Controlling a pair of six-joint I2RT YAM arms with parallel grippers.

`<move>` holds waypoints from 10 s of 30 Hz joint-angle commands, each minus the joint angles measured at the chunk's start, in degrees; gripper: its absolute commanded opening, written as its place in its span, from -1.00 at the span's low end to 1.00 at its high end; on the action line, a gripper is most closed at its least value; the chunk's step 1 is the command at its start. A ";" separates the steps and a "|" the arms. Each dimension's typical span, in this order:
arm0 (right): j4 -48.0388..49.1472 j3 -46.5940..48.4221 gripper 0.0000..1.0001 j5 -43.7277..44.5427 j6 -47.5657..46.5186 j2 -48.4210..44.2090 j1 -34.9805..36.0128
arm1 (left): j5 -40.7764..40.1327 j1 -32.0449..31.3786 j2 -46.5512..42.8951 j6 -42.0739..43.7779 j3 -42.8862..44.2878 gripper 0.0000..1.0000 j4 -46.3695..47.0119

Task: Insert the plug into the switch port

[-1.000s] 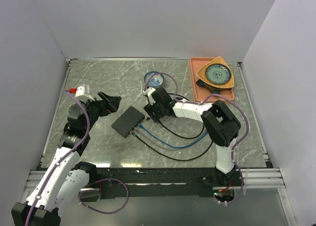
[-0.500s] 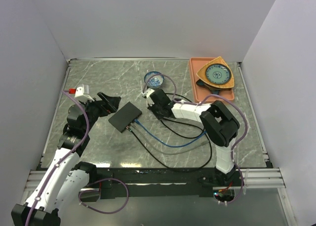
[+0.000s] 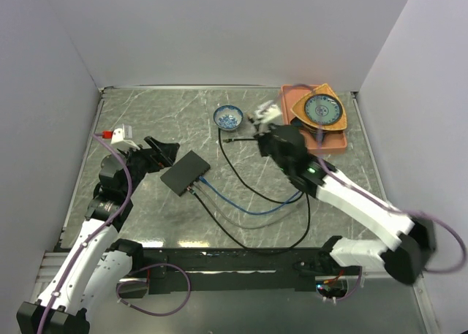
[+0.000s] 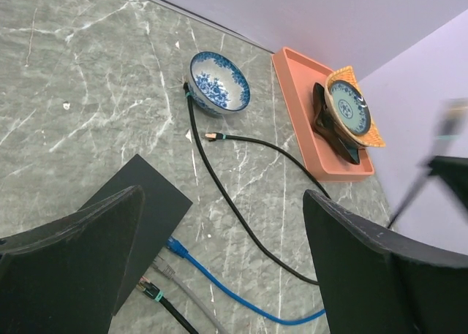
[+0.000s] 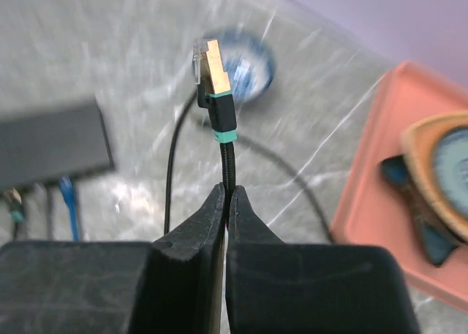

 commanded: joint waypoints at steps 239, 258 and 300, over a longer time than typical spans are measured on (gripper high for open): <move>18.09 -5.57 -1.00 -70.74 21.38 0.81 -0.97 | 45.35 -3.88 5.52 -14.20 -8.27 -0.32 48.17; 8.86 -3.28 0.74 -49.05 16.81 -5.42 -0.97 | 30.17 -6.26 2.09 -13.32 -2.30 -0.98 31.76; -3.53 19.31 0.17 -2.45 1.08 13.21 18.36 | 13.61 -6.26 10.35 -20.36 12.12 -0.98 -4.48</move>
